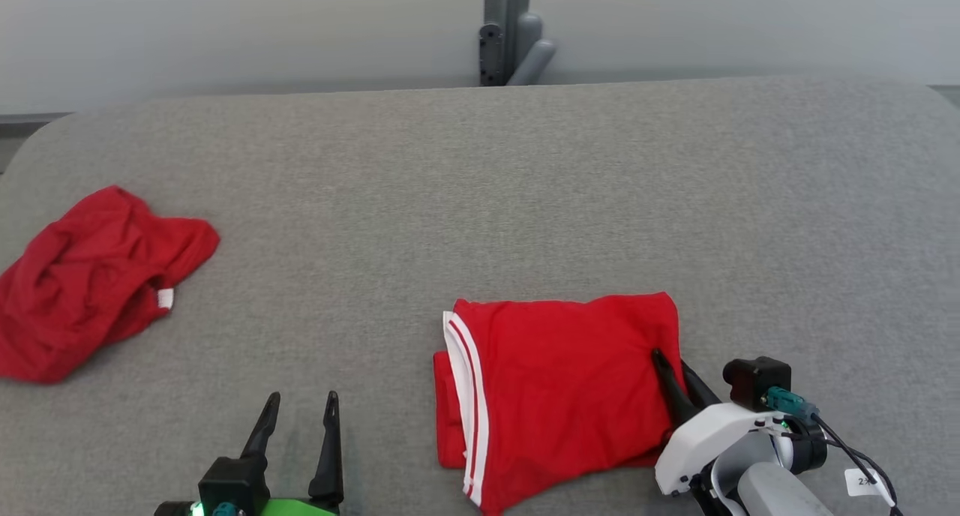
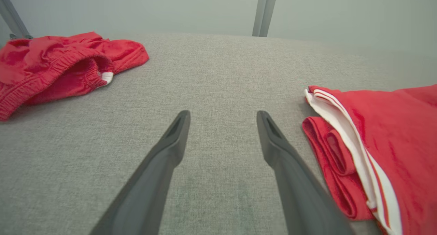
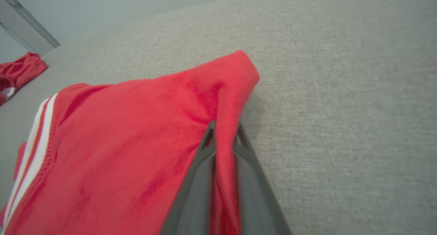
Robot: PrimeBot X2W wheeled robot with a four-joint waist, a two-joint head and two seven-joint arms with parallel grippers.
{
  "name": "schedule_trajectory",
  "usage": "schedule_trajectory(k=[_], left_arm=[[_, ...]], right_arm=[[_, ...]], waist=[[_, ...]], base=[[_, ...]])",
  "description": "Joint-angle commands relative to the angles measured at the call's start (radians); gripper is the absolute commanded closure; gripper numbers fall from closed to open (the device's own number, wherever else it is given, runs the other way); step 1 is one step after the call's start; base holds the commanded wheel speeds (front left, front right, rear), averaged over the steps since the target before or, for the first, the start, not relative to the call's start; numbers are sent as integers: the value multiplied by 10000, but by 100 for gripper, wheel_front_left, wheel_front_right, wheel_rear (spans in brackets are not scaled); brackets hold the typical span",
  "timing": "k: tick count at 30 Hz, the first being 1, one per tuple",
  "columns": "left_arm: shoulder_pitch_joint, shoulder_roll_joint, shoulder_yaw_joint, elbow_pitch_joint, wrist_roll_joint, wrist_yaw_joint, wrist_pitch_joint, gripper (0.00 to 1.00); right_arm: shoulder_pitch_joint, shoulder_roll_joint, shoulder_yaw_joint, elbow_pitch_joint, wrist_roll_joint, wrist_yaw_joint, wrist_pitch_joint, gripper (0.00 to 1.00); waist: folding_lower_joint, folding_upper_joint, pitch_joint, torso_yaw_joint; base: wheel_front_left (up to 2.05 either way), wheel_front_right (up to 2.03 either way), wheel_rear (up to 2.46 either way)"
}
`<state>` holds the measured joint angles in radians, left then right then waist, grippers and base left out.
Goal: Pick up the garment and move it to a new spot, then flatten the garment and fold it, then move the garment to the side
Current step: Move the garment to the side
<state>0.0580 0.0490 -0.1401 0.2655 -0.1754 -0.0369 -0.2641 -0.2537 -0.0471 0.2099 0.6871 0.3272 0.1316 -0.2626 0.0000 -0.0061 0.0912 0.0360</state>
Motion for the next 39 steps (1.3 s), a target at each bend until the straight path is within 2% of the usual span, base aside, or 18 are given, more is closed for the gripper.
schedule_trajectory(k=[1, 5, 9, 11, 17, 23, 26, 31, 35, 39], left_arm=[[-228, 31, -145, 1, -58, -81, 0, 0], [-551, 34, -402, -23, -161, -122, 0, 0], [-827, 36, -645, -43, -54, -174, 0, 0], [-918, 36, -730, -35, 44, -219, 0, 0], [-1170, 39, -850, -72, 209, -287, 0, 0], [-1471, 45, -882, -84, 538, -429, 0, 0], [-1765, 45, -920, -59, 829, -527, 0, 0], [-2233, 89, -738, -164, 1158, -613, 0, 0], [-2476, 152, -604, -281, 1351, -621, 0, 0], [-2523, 218, -408, -442, 1457, -572, 0, 0]], right_arm=[[70, -68, -73, -55, -73, -18, -30, 100], [144, -67, -160, -201, -68, -18, -30, 100], [219, -62, -230, -353, 39, -18, -30, 100], [247, -53, -244, -512, 100, -17, -30, 100], [375, -47, -189, -859, 299, -17, -30, 100], [-388, -51, -84, -1153, 637, -17, -30, 100], [-1123, -113, -29, -1039, 404, -17, -30, 100], [-3019, -619, -141, -367, -63, -17, -32, 100], [-4519, -1301, -731, 658, -504, -17, -32, 100], [-5651, -2040, -2048, 1908, -976, -17, -30, 100]], waist=[[0, 61, -301, -2558], [0, 61, -143, -3794], [0, 61, 85, -4632], [0, 61, 204, -4903], [0, 61, 574, -5068], [0, 61, 1299, -4365], [0, 61, 1837, -3652], [0, 61, 2714, -2346], [0, 61, 3264, -1442], [0, 61, 3622, -862]], base=[[0, 0, 0], [0, 0, 0], [0, 0, 0], [0, 0, 0], [0, 0, 0], [0, 0, 0], [0, 0, 0], [0, 0, 0], [0, 0, 0], [0, 0, 0]])
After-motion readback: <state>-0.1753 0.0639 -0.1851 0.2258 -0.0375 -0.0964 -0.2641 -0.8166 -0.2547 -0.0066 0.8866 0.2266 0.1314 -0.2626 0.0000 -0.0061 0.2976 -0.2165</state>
